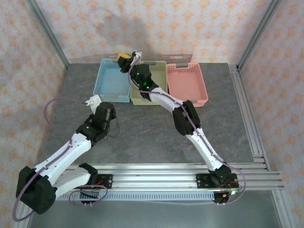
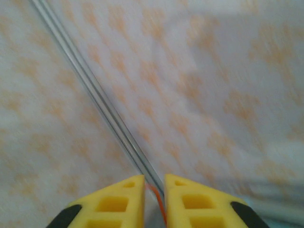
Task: Untangle the cables
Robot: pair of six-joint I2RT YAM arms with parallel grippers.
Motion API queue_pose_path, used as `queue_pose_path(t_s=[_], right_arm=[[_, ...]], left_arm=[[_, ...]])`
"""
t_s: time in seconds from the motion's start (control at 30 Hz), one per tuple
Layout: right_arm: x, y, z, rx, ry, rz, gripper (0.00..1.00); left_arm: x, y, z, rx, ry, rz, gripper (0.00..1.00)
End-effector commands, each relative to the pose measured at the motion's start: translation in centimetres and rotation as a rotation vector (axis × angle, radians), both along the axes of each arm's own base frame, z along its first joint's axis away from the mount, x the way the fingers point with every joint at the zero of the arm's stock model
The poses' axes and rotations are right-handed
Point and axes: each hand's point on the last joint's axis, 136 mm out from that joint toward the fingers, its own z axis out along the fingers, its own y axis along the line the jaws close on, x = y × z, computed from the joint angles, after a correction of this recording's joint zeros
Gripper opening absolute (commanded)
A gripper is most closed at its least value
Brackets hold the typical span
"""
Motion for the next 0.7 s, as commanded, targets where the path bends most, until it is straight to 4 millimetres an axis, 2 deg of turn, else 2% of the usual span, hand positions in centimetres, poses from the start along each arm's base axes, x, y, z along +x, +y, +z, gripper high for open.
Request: queue_pose_path(t_s=[0.0, 0.07, 0.2, 0.3, 0.4, 0.57, 0.67], right_arm=[[0.5, 0.0, -4.8, -0.113, 0.075, -0.010, 0.32], [0.3, -0.3, -4.8, -0.135, 0.082, -0.011, 0.37], [-0.8, -1.6, -2.1, -0.184, 0.047, -0.007, 0.45], [-2.8, -2.4, 0.1, -0.240, -0.022, 0.014, 0.46], [-4.8, -2.9, 0.9, -0.332, -0.107, 0.067, 0.46], [-6.7, -3.2, 0.1, -0.377, -0.133, 0.196, 0.41], [-7.4, -2.9, -1.3, -0.399, -0.122, 0.228, 0.40]], left_arm=[[0.3, 0.3, 1.5, 0.006, -0.037, 0.011, 0.00], [0.3, 0.4, 1.6, 0.008, -0.039, 0.014, 0.00], [0.3, 0.4, 1.6, 0.009, -0.039, 0.016, 0.00], [0.3, 0.4, 1.5, 0.009, -0.037, 0.016, 0.00], [0.3, 0.5, 1.6, 0.008, -0.042, 0.021, 0.00], [-0.3, 1.4, 1.8, 0.022, -0.051, 0.070, 0.00], [-1.2, 2.9, 2.1, 0.043, -0.073, 0.144, 0.00]])
